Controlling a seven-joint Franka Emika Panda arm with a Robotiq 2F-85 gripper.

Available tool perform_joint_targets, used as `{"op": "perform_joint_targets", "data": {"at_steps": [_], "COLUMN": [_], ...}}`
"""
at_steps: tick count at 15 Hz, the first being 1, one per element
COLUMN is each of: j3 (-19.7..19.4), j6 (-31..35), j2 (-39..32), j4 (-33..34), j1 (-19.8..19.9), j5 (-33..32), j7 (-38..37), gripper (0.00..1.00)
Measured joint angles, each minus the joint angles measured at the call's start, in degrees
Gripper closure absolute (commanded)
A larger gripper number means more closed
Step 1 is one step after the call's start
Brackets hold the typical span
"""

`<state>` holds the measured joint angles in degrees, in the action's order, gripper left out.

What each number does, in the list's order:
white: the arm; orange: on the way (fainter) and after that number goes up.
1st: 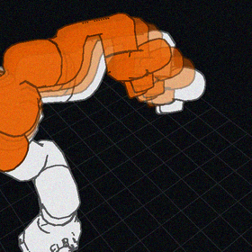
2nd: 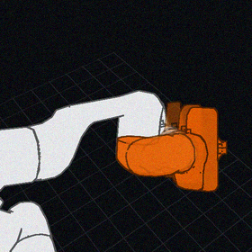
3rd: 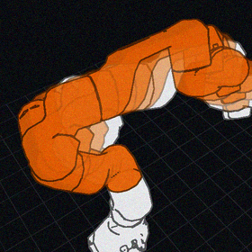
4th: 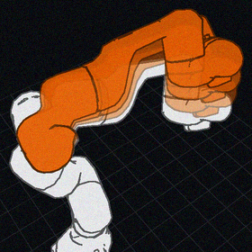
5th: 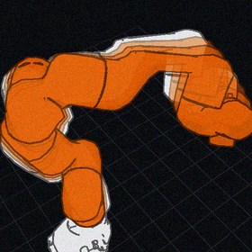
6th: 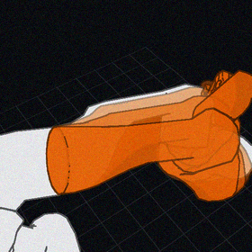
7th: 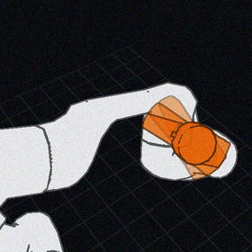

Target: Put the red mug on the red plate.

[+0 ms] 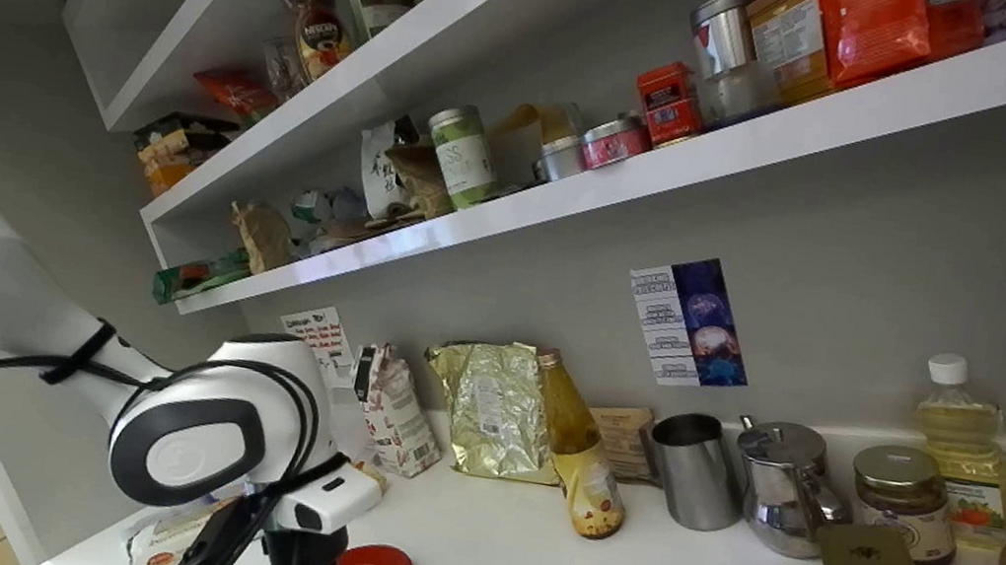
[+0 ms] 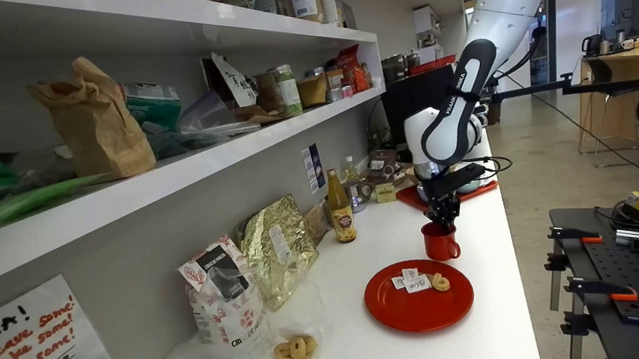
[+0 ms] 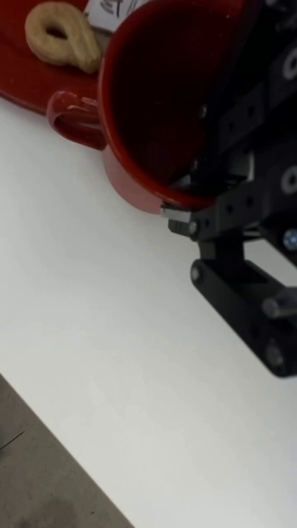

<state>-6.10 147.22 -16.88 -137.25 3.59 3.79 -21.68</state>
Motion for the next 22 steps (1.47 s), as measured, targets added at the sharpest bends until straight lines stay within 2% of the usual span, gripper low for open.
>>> {"op": "perform_joint_targets", "data": {"at_steps": [5, 9, 16, 22], "j3": [1.6, 4.7, 10.7, 11.7], "j6": [0.0, 0.0, 0.0, 0.0], "j2": [5.8, 8.2, 7.8, 5.7], "j4": [0.1, -0.1, -0.7, -2.1], "j1": [-4.2, -6.4, -11.2, -13.2], "j5": [-0.8, -0.6, -0.4, -0.5], "j7": [-0.2, -0.3, -2.1, -2.3], "gripper": [0.98, 0.98, 0.98, 0.98]}}
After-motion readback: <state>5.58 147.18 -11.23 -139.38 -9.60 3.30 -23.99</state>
